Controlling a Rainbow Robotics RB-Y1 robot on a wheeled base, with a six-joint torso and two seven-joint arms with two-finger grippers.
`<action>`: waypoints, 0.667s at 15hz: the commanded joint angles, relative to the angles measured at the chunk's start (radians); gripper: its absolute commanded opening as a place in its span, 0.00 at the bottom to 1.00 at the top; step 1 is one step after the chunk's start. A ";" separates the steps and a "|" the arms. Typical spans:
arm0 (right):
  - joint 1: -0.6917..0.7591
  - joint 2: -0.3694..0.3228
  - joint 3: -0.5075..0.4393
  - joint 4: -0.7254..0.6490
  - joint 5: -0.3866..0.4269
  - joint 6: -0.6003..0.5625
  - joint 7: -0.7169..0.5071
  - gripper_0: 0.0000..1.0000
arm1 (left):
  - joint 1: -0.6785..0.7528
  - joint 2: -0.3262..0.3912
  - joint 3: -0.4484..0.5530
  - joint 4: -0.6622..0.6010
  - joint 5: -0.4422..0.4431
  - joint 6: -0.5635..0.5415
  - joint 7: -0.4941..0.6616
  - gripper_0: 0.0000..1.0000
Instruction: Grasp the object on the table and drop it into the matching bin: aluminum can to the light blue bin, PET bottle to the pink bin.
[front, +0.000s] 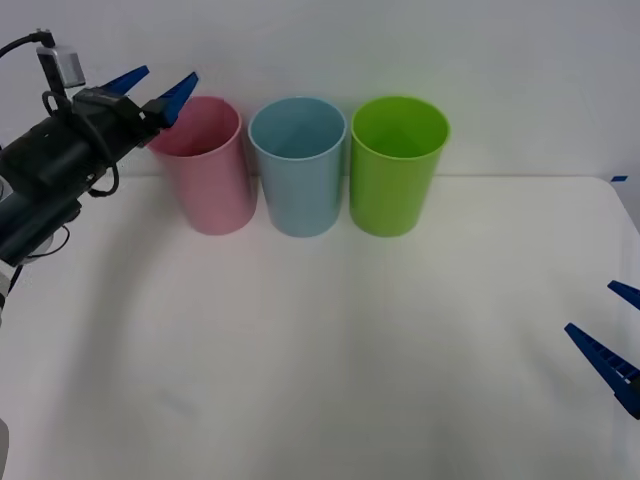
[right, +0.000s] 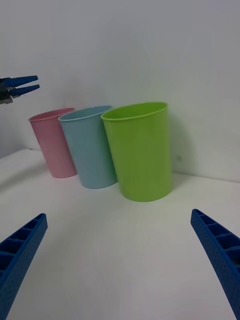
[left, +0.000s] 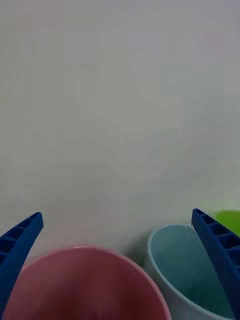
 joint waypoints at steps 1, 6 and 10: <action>0.000 0.000 0.000 0.000 0.000 0.000 0.000 1.00 | 0.108 0.043 0.000 -0.098 0.080 -0.008 -0.006 1.00; 0.000 0.000 0.000 0.000 0.000 0.000 0.000 1.00 | 0.305 0.123 0.035 -0.237 0.203 -0.025 -0.039 1.00; 0.000 0.000 0.000 0.000 0.000 0.000 0.000 1.00 | 0.407 0.127 0.143 -0.251 0.212 -0.166 -0.055 1.00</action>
